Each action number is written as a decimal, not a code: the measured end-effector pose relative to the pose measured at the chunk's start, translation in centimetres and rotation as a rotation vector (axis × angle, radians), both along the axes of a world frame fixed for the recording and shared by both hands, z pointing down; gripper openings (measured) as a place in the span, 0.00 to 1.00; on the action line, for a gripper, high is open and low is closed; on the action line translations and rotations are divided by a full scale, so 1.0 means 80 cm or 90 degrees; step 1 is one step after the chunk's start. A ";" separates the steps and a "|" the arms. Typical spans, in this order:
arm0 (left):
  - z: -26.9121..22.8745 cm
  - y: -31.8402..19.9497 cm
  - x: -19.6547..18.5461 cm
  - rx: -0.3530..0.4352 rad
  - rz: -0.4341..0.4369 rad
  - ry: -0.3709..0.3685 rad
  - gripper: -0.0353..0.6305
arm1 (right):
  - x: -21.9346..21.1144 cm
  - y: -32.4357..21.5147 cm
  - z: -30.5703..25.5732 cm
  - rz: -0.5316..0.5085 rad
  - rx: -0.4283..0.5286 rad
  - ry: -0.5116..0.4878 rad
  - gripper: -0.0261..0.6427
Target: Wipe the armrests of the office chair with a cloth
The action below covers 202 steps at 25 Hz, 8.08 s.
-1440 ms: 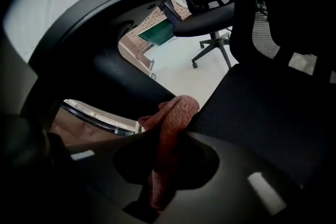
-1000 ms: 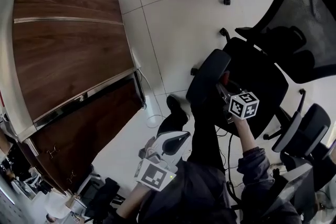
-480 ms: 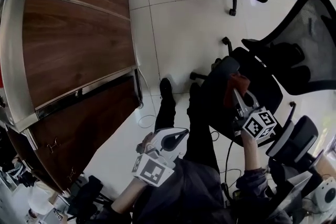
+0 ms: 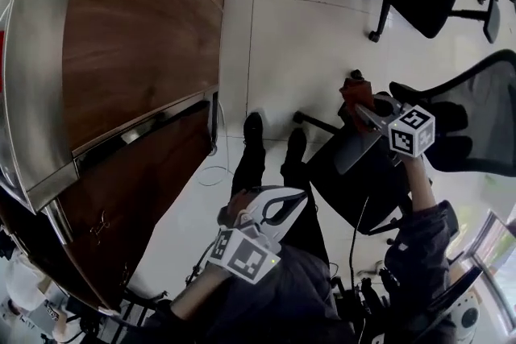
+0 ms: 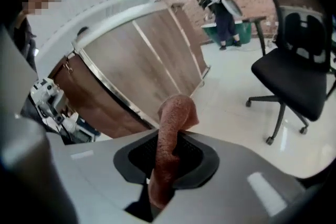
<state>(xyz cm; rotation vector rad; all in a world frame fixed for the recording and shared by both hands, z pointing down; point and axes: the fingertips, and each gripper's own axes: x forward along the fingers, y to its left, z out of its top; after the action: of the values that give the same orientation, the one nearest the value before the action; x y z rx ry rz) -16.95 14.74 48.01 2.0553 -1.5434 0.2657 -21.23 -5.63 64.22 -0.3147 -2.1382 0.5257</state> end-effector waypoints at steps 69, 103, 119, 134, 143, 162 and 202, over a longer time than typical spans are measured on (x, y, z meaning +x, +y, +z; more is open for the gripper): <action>0.056 -0.009 -0.072 -0.075 -0.120 0.029 0.08 | 0.097 0.086 0.178 -0.715 -0.336 0.589 0.12; -0.060 -0.012 -0.065 0.005 -0.097 -0.065 0.08 | -0.009 0.047 -0.078 -0.300 -0.121 0.092 0.12; -0.198 -0.105 0.107 0.121 0.145 -0.124 0.08 | 0.204 0.076 -0.429 0.261 0.243 -0.255 0.13; -0.237 0.003 0.225 0.164 0.291 -0.083 0.08 | 0.307 0.182 -0.480 0.380 0.377 -0.228 0.13; -0.238 0.046 0.251 0.163 0.327 -0.079 0.08 | 0.339 0.230 -0.479 0.413 0.390 -0.211 0.13; -0.235 0.025 0.298 0.133 0.324 -0.081 0.08 | 0.411 0.190 -0.479 0.424 0.426 -0.195 0.13; -0.224 -0.023 0.296 0.140 0.356 -0.077 0.08 | 0.416 0.140 -0.481 0.445 0.456 -0.180 0.13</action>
<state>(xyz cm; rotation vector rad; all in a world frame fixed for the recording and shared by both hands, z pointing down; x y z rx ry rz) 6.74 12.89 30.09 2.6646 -1.0648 0.4484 12.08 5.59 25.76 0.8232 -2.5241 0.0541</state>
